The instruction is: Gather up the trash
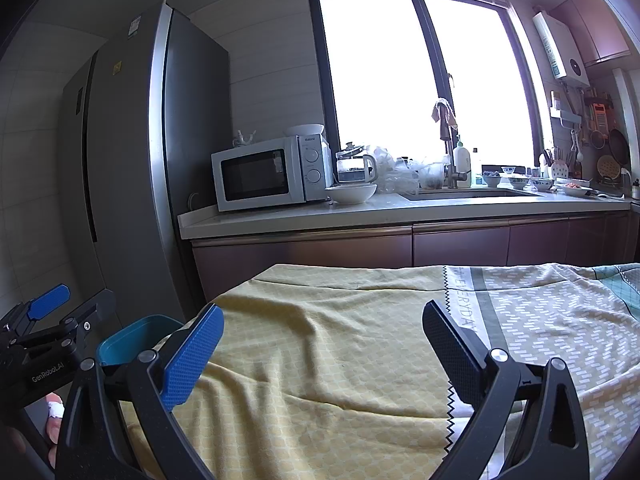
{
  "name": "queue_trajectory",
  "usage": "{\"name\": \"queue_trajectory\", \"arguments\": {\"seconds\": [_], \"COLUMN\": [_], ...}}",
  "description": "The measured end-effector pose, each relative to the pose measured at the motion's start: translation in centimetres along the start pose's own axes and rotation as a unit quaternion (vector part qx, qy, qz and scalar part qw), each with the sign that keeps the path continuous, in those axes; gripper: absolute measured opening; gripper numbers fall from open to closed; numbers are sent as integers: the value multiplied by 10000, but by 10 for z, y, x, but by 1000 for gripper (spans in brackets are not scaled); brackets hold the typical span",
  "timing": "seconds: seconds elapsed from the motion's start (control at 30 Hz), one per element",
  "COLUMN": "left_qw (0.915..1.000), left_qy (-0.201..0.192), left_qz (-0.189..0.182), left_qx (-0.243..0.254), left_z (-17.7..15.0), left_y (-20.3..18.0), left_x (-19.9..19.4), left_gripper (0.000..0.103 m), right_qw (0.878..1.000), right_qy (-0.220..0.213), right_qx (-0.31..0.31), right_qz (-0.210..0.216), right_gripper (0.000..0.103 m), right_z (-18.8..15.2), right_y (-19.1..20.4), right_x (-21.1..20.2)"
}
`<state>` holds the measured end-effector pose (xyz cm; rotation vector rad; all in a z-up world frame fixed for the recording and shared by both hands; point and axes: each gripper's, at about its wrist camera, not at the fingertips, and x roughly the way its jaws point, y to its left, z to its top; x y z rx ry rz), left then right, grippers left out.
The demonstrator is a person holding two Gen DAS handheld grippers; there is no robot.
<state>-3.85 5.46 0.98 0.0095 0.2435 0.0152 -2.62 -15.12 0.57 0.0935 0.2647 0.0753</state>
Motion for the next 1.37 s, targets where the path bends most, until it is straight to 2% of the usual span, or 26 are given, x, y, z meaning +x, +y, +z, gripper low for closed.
{"name": "queue_trajectory", "arguments": {"seconds": [0.83, 1.03, 1.23, 1.3, 1.37], "left_qw": [10000, 9999, 9989, 9963, 9931], "left_qy": [66, 29, 358, 678, 1022], "left_qz": [-27, -130, -303, -521, -581], "left_qx": [-31, -21, 28, 14, 1], "left_z": [1, 2, 2, 3, 3], "left_y": [-1, -4, -12, -16, -21], "left_x": [4, 5, 24, 41, 63], "left_gripper": [98, 98, 98, 98, 98], "right_qw": [10000, 9999, 9997, 9995, 9989], "right_qy": [-5, -35, 59, 123, 295], "right_qx": [73, 106, 164, 191, 195], "right_qz": [-25, -45, -163, -227, -320], "right_gripper": [96, 96, 96, 96, 96], "right_z": [-3, -4, -4, -2, 0], "right_y": [-3, -7, -20, -29, -41], "right_x": [-2, -3, 0, 2, 7]}}
